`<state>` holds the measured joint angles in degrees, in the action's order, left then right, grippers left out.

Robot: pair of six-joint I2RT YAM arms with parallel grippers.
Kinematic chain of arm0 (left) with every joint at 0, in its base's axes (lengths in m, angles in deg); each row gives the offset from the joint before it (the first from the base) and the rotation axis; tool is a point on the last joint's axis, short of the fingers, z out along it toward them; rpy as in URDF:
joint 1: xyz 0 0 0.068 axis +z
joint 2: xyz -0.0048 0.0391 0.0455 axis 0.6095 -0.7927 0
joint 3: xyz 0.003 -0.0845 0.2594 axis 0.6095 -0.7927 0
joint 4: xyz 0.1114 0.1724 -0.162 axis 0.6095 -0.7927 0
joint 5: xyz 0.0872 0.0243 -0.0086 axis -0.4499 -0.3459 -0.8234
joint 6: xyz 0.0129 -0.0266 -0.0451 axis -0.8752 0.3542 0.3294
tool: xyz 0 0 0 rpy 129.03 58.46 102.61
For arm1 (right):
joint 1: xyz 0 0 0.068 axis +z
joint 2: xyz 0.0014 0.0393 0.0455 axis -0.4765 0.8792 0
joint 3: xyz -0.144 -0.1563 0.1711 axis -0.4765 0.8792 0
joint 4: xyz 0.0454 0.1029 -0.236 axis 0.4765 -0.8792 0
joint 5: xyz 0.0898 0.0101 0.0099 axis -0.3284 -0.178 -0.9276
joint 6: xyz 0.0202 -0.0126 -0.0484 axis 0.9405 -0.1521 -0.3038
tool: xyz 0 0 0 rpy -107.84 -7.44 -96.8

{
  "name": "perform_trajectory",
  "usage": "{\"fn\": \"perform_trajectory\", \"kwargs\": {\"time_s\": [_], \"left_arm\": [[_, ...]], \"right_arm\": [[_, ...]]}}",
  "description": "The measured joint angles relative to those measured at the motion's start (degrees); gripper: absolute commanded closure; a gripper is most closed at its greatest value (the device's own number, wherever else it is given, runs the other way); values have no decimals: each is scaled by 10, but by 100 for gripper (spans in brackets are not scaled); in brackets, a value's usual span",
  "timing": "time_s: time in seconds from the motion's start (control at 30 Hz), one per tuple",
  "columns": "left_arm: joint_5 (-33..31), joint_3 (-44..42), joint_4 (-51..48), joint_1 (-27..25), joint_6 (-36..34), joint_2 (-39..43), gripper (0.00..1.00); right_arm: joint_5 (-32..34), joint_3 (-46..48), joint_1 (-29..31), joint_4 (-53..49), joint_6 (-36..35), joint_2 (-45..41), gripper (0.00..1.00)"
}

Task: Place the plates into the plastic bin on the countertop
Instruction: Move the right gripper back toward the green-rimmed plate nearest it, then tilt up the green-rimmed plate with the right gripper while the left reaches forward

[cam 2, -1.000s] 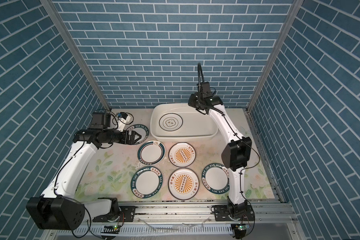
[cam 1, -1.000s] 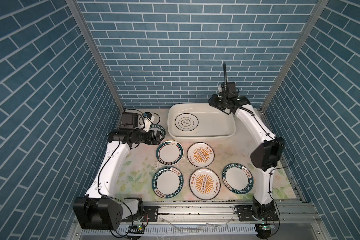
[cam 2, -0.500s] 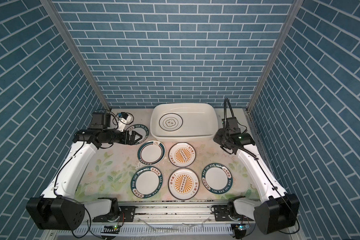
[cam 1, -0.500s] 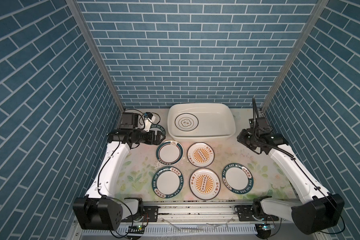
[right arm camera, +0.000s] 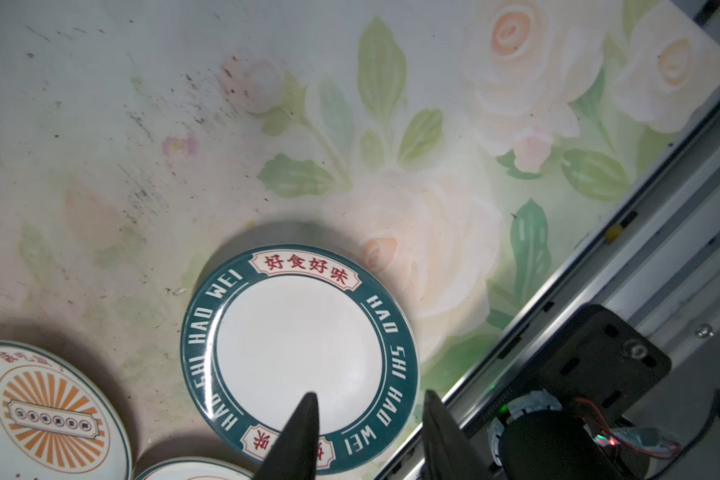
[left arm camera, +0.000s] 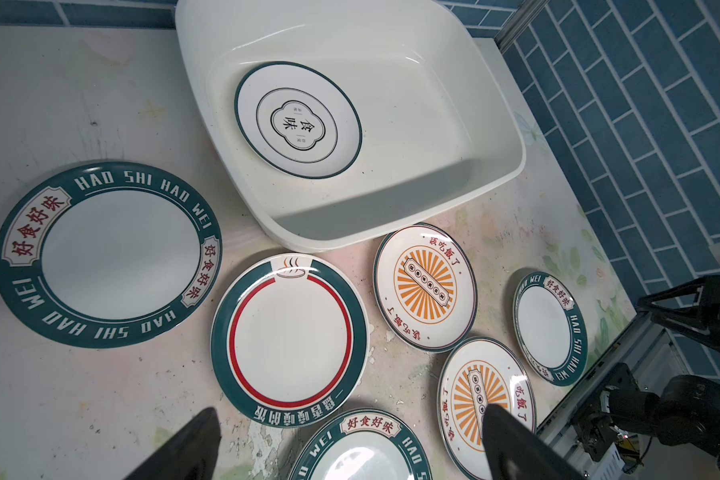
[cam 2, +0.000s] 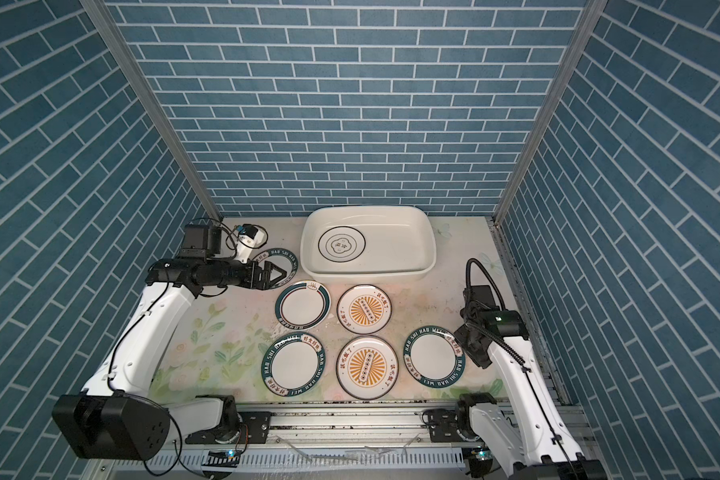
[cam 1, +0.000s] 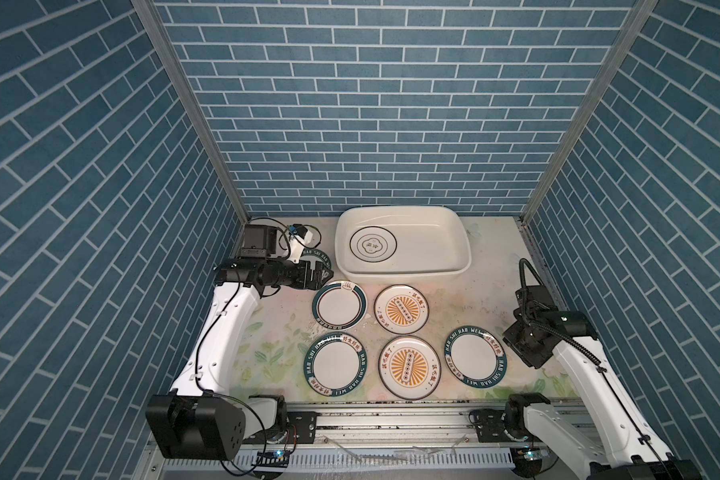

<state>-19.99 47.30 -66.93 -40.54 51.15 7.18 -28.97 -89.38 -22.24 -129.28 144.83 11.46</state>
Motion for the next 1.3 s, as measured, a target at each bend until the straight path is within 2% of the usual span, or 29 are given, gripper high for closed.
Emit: {"fn": "perform_trajectory", "kwargs": {"time_s": [0.3,0.87,1.03,1.3], "left_arm": [[11,17,-10,0,-9,-11,0],[21,17,-19,-1,-18,-11,0],[70,18,-45,-9,-49,-12,1],[156,32,-132,-62,-122,-56,0]], "right_arm": [[-53,113,-51,4,0,-15,57],[-142,200,-61,118,0,-26,59],[-160,203,-62,131,-2,-1,59],[-173,209,-62,158,-7,3,61]]}}
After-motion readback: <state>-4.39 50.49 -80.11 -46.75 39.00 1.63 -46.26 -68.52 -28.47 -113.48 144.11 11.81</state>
